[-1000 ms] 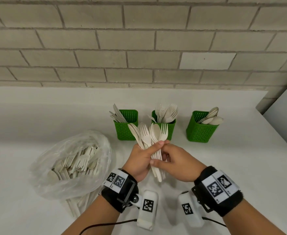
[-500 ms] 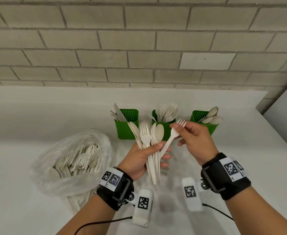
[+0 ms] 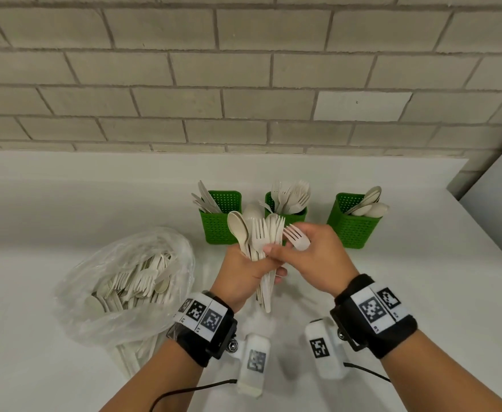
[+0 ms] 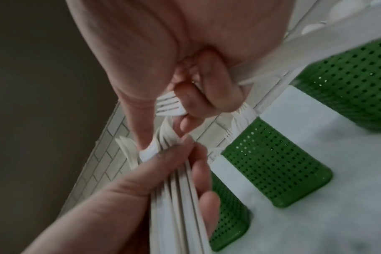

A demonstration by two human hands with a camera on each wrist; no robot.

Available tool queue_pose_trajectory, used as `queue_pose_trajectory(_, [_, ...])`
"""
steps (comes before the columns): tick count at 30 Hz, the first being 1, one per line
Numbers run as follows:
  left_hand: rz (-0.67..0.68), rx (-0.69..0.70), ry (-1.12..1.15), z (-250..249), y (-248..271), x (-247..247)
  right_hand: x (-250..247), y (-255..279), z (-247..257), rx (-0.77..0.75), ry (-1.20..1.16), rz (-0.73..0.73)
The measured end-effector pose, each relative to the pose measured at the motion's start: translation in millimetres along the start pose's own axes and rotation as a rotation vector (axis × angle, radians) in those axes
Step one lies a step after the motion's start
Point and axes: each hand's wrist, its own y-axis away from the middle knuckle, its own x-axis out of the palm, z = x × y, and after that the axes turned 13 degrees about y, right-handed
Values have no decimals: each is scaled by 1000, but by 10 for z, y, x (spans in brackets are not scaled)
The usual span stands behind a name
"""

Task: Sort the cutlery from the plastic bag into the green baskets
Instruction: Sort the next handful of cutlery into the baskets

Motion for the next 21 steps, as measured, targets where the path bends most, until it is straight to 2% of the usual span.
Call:
queue_pose_trajectory(2, [15,11,-1,-1,12,8,18,-37,-29,20,10,-9])
queue_pose_trajectory(8, [37,-86,188,-49,43,-21,5,-75,-51,104,-233,-43])
queue_pose_trajectory(11, [38,-115,242,-50,27,-29,32,-92,-63,104,-227,-76])
queue_pose_trajectory(15, [75,-212,398,-31,25,-38,44,-94,-63,110,-357,-58])
queue_pose_trajectory(21, [54,-236,498,19,11,-6,101,-98,-92,123,-437,-55])
